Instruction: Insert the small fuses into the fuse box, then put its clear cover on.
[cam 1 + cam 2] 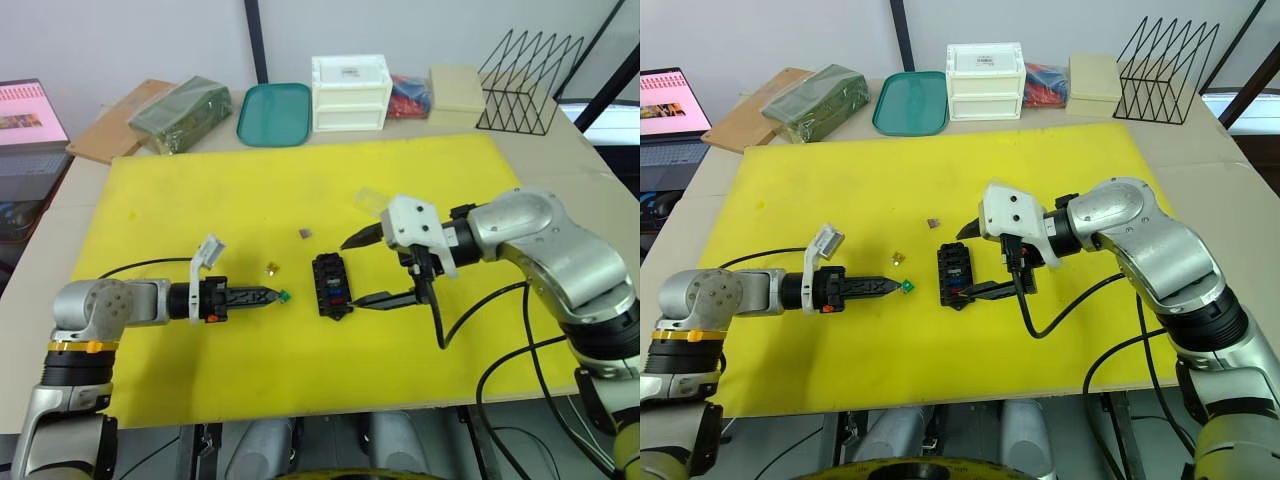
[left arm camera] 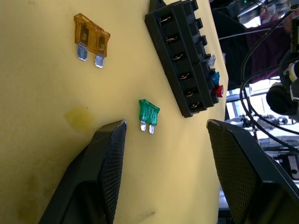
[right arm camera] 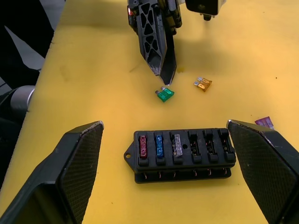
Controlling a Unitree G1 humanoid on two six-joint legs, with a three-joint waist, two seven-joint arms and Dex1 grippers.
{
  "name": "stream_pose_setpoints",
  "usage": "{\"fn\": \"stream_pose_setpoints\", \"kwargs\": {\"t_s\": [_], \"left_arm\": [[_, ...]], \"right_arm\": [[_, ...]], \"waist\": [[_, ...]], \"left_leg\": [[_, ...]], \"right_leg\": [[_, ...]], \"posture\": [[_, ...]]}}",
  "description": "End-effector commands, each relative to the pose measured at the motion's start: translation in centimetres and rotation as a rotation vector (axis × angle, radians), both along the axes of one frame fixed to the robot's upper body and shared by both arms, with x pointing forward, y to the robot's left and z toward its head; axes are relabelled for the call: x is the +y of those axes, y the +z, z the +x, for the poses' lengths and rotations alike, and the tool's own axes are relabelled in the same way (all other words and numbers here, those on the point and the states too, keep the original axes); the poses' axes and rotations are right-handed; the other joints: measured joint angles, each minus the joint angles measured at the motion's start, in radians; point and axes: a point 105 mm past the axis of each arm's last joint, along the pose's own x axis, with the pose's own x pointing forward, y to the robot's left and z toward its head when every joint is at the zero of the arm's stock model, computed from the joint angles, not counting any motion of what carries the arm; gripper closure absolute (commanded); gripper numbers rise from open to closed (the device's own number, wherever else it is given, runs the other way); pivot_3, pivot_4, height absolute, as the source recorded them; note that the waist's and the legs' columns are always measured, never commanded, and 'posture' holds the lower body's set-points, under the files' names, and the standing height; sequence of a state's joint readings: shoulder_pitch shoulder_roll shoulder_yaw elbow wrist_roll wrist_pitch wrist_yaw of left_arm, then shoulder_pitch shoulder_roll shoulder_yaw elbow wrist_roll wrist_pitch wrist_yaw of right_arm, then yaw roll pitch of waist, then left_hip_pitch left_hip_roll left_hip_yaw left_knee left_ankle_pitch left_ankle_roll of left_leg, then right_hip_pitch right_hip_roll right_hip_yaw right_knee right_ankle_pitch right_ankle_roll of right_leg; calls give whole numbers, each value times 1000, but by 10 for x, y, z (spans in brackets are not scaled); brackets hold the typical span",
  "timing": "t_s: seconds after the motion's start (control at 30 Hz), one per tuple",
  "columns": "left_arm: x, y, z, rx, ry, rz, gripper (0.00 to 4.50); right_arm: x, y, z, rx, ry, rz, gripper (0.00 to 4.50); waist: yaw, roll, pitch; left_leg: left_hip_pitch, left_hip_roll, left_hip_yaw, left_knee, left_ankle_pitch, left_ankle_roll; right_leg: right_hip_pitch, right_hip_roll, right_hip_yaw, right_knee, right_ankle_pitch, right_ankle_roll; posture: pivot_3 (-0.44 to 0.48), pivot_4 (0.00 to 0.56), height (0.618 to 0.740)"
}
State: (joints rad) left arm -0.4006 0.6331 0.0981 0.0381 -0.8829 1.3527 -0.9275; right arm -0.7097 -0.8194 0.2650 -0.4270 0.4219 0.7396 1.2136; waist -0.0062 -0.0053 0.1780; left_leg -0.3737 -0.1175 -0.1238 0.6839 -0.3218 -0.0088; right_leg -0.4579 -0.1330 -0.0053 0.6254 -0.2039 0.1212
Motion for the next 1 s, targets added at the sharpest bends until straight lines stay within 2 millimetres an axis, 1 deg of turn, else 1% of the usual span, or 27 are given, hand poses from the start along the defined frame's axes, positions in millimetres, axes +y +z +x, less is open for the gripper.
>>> {"fn": "stream_pose_setpoints", "kwargs": {"t_s": [0.03, 0.1, 0.2, 0.47, 0.57, 0.77, 0.8, 0.9, 1.0], "left_arm": [[-11, -5, -4, 27, -49, 14, 1610], [-18, -8, -8, 26, -87, 25, 1610], [-24, -10, -7, 14, -98, 35, 1610], [-27, -14, 2, -6, -75, 44, 1610], [-28, -15, 3, -8, -73, 46, 2256], [-26, -19, 3, -8, -67, 72, 4386], [-24, -20, 2, -7, -65, 77, 4466], [-19, -24, 1, -6, -54, 101, 4466], [-10, -20, 1, -17, -31, 102, 4466]], "right_arm": [[5, 10, -4, -45, 29, 10, 0], [5, 9, -4, -45, 23, 7, 0], [5, 8, -3, -47, 19, 2, 0], [5, 7, -3, -47, 11, -2, 0], [5, 7, -3, -48, 10, -3, 0], [5, 7, -3, -50, 9, -5, 0], [5, 7, -3, -51, 10, -6, 0], [6, 6, -3, -51, 10, -6, 0], [6, 7, -3, -52, 7, -5, 0]], "waist": [[1, 0, 0], [5, 0, 0], [14, 0, 0], [21, 0, -1], [20, 0, -1], [19, 0, -1], [19, 0, -1], [18, 0, -1], [17, 0, -1]], "left_leg": [[0, 0, 0, 0, 0, 0], [0, 0, 0, 0, 0, 0], [0, -1, 0, 0, 0, 0], [0, -2, -1, 0, 0, 0], [0, -2, -1, 1, 0, 0], [0, -2, -1, 1, 0, 0], [1, -2, -1, 1, 0, 0], [1, -1, -1, 1, 0, 0], [1, -1, -1, 1, 0, 0]], "right_leg": [[0, 0, 0, 0, 0, 0], [0, 0, 0, 0, 0, 0], [0, 0, 0, 0, 0, 0], [1, -1, 0, -1, 0, 0], [2, -1, 0, -1, 0, 0], [2, -1, 0, -1, 0, 0], [2, -1, 0, 0, 0, 0], [2, -1, 0, 0, 0, 0], [1, -1, 0, 0, 0, 0]], "posture": [[0, 150, 740], [0, 150, 740], [0, 150, 740], [0, 150, 740], [0, 150, 740], [0, 150, 740], [0, 150, 740], [0, 150, 740], [0, 150, 740]]}}
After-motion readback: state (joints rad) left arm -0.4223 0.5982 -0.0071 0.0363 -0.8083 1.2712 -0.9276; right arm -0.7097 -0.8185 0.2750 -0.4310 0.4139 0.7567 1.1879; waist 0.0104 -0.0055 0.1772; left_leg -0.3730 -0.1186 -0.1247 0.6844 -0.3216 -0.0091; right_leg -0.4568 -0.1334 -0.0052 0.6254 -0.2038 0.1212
